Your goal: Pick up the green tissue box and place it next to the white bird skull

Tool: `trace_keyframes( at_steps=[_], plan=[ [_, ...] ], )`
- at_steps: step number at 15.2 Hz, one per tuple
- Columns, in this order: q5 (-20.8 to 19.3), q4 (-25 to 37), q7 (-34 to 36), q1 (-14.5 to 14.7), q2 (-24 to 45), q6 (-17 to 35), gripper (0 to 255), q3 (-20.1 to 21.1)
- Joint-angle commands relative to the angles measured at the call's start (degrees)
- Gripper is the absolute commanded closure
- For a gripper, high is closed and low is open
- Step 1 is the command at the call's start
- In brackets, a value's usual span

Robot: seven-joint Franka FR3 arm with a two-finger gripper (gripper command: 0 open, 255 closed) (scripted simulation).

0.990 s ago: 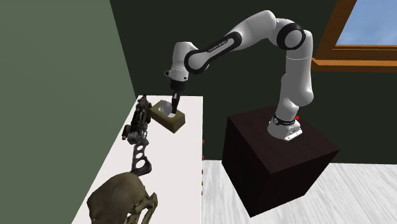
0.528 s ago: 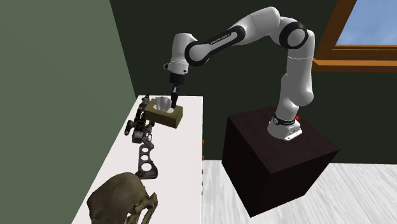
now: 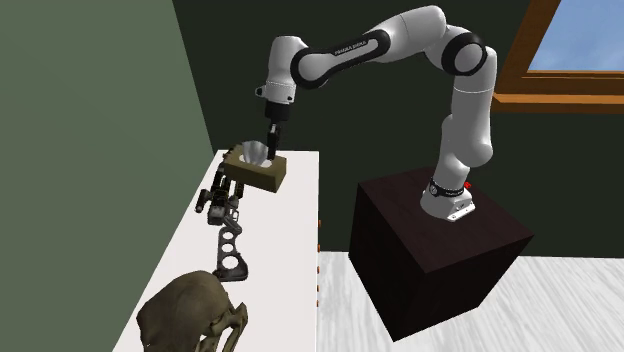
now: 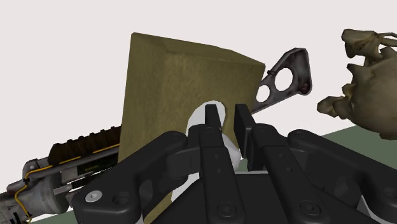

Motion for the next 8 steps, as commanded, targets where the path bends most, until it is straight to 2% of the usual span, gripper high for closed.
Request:
trace_keyframes(
  at_steps=[1,8],
  plan=[
    [-0.22,0.97,0.52,-0.03,-0.42,-1.33,255,-0.04],
    [-0.99,5.52,2.31,-0.13,-0.95,-6.15,255,-0.19]
  ],
)
